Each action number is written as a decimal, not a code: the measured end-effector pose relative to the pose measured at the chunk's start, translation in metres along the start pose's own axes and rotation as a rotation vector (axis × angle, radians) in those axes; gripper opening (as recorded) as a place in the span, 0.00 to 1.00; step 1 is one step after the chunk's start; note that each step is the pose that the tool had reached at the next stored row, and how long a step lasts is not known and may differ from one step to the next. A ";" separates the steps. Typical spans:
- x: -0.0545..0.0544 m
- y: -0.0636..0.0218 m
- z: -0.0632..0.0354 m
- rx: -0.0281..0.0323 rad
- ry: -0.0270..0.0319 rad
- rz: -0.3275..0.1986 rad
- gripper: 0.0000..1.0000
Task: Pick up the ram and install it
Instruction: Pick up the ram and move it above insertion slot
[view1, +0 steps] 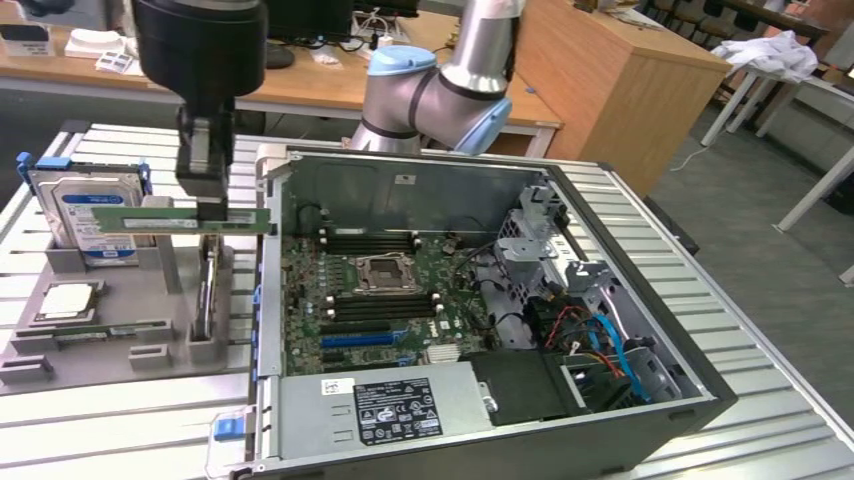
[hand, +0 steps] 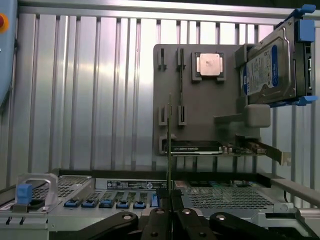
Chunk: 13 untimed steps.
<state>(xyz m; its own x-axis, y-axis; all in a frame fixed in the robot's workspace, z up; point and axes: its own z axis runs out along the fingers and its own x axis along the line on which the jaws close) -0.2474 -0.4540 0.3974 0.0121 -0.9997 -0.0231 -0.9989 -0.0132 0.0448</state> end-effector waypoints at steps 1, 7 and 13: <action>0.000 -0.0023 -0.0001 0.0000 0.0000 0.000 0.12; 0.000 -0.0155 -0.0006 0.0001 -0.0001 0.000 0.12; 0.000 -0.0307 -0.0014 0.0000 0.0000 -0.001 0.12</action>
<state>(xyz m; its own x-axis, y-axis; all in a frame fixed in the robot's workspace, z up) -0.2167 -0.4541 0.3974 0.0130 -0.9996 -0.0232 -0.9989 -0.0141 0.0448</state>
